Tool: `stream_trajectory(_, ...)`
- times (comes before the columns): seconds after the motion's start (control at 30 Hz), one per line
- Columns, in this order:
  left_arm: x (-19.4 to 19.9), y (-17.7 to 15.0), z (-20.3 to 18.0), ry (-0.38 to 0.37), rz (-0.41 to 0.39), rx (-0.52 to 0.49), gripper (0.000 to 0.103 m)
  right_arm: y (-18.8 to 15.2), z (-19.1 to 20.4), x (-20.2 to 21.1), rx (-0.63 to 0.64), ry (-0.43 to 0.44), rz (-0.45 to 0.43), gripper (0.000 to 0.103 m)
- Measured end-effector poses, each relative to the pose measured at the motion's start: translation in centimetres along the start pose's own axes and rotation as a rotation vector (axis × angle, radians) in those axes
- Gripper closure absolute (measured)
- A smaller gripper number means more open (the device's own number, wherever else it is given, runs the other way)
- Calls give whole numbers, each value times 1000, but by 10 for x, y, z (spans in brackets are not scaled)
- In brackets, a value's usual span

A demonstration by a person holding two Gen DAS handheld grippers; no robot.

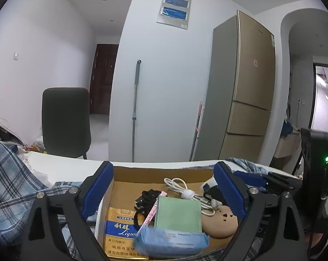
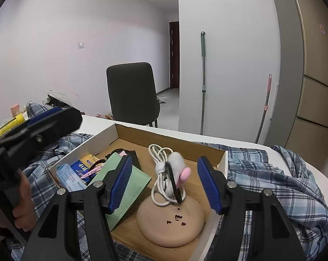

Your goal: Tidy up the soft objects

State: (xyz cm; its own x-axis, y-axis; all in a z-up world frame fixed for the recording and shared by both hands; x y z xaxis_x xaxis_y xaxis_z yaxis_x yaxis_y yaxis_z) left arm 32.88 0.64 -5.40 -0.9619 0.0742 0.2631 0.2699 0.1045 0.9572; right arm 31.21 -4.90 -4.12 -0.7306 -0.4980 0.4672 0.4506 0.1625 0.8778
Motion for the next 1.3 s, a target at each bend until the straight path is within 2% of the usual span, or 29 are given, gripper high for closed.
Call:
stream_trajectory(0.13,5,5,3,5,-23,6,6,4,-2,5,11,-22,-18,41)
stream_trajectory(0.23,12,12,2,7,-47,0,6,15,-6,22,4,-62,-70,41)
stream_trajectory(0.4,36,38,-5,11,-133,-18,6,41,-7,57,29,-103,-144,41)
stream_trajectory(0.5,55,51,-11,4,-166,-48,6,53,-2,82,41,-99,-185,40)
stream_trajectory(0.63,80,64,-16,-4,-168,-55,6,66,10,118,46,-88,-246,36)
stream_trajectory(0.73,101,72,-16,6,-157,-39,3,74,21,147,25,-47,-293,31)
stream_trajectory(0.8,124,79,-19,1,-185,-35,0,77,28,167,18,-38,-330,23)
stream_trajectory(0.87,141,83,-22,-3,-203,-45,0,80,36,184,19,-32,-364,0)
stream_trajectory(0.97,169,87,-30,-17,-223,-73,0,82,43,208,21,-54,-418,0)
stream_trajectory(1.07,191,88,-36,-4,-239,-93,0,79,46,218,16,-71,-420,0)
stream_trajectory(1.13,197,83,-36,44,-219,-119,0,75,47,223,-3,-54,-418,0)
stream_trajectory(1.3,213,69,-34,22,-236,-105,0,59,46,224,-8,-51,-401,0)
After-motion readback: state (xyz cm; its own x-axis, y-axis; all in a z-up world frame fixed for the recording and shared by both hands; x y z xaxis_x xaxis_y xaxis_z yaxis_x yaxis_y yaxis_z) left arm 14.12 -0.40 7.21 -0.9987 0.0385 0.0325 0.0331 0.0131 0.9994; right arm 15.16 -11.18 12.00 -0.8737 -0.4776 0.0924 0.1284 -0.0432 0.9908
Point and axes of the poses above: each gripper's, at about its wrist camera, not at the fingertips, and x roughly against the way its jaws point, z to its left, y to its top, the point moved 10 cm from there along -x, roughly the way its jaws point, and after that the axes turned 7 degrees about y, right-handed, at the moved point
